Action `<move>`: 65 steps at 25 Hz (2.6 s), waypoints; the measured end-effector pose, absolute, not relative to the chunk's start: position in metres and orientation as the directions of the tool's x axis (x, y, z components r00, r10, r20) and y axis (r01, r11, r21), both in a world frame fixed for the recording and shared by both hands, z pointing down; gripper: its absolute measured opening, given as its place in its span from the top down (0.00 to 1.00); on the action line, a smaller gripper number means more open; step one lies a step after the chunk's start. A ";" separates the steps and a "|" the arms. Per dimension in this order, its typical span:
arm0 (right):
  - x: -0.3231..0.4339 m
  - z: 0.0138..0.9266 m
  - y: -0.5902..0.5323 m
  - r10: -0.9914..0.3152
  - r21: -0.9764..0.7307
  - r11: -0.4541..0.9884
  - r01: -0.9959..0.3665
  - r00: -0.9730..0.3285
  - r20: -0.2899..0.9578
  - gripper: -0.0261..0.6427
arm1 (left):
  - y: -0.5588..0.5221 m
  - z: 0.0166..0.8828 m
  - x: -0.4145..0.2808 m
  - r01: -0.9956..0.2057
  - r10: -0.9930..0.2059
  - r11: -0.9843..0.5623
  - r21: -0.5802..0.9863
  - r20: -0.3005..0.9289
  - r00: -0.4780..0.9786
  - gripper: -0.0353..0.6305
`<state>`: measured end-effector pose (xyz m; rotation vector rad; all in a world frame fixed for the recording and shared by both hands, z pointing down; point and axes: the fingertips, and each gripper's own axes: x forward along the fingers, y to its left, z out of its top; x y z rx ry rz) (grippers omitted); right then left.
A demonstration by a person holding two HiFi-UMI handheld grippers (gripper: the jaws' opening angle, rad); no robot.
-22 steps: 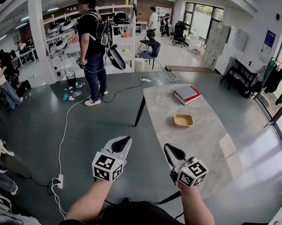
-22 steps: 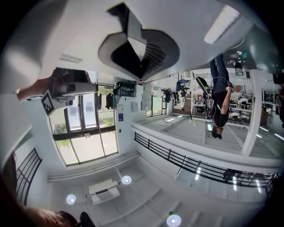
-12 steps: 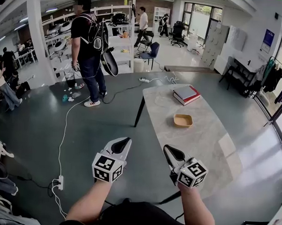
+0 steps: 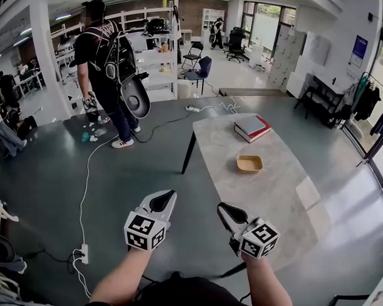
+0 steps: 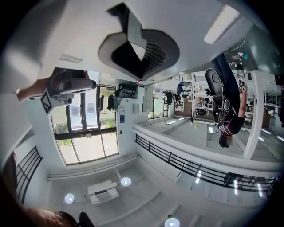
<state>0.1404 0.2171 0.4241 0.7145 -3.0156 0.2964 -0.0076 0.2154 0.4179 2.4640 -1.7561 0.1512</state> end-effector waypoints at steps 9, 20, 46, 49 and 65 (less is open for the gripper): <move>0.100 0.424 0.214 -0.453 -0.168 0.873 -0.459 -0.889 0.070 0.89 | 0.216 0.422 -0.053 -0.945 -0.936 -0.326 0.036 0.131 0.328 0.94; 0.091 0.436 0.185 -0.471 -0.210 0.853 -0.478 -0.878 0.088 0.89 | 0.194 0.425 -0.069 -0.945 -0.937 -0.323 0.044 0.126 0.326 0.94; 0.097 0.470 -0.051 -0.489 -0.319 0.814 -0.485 -0.869 0.076 0.91 | -0.040 0.441 -0.031 -0.921 -0.898 -0.390 0.012 0.214 0.384 0.94; 0.104 0.470 -0.062 -0.488 -0.310 0.816 -0.488 -0.869 0.083 0.92 | -0.050 0.439 -0.026 -0.920 -0.901 -0.391 0.000 0.204 0.383 0.94; 0.035 0.471 -0.164 -0.554 -0.299 0.766 -0.569 -0.820 0.141 0.92 | -0.162 0.431 -0.112 -0.897 -0.880 -0.442 0.024 0.181 0.439 0.94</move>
